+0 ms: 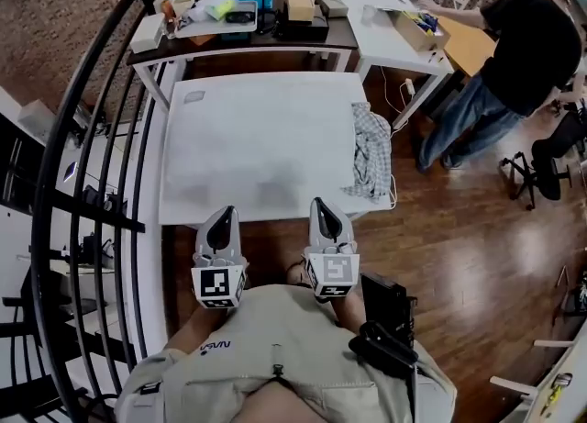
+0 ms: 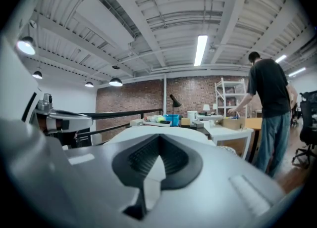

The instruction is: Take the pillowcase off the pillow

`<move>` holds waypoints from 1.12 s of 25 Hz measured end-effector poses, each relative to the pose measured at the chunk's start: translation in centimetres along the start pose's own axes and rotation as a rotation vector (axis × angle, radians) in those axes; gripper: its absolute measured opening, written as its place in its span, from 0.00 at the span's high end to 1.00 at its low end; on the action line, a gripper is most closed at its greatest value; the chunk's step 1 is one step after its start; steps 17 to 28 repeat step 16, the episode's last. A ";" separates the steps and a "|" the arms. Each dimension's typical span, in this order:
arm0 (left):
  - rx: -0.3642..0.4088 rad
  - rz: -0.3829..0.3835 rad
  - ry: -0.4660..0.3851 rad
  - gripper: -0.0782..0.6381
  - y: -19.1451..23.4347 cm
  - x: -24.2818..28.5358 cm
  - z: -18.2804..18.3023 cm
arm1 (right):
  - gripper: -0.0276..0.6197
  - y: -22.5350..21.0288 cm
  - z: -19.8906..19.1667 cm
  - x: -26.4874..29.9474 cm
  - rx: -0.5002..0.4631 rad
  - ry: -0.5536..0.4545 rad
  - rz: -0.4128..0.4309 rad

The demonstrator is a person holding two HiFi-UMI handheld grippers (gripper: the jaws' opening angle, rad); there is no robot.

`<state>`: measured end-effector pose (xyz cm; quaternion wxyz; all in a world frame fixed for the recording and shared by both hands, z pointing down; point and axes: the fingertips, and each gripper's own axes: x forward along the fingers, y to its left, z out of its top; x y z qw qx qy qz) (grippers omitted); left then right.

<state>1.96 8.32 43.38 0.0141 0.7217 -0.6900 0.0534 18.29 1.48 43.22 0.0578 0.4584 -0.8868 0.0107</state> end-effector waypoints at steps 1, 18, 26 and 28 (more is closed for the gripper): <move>-0.003 -0.001 -0.003 0.88 -0.2 0.0 0.0 | 0.95 -0.1 0.0 0.0 -0.003 0.000 -0.001; 0.000 -0.001 -0.027 0.88 1.2 0.0 0.5 | 0.95 0.3 0.2 0.6 -0.026 -0.002 -0.007; 0.000 -0.001 -0.027 0.88 1.2 0.0 0.5 | 0.95 0.3 0.2 0.6 -0.026 -0.002 -0.007; 0.000 -0.001 -0.027 0.88 1.2 0.0 0.5 | 0.95 0.3 0.2 0.6 -0.026 -0.002 -0.007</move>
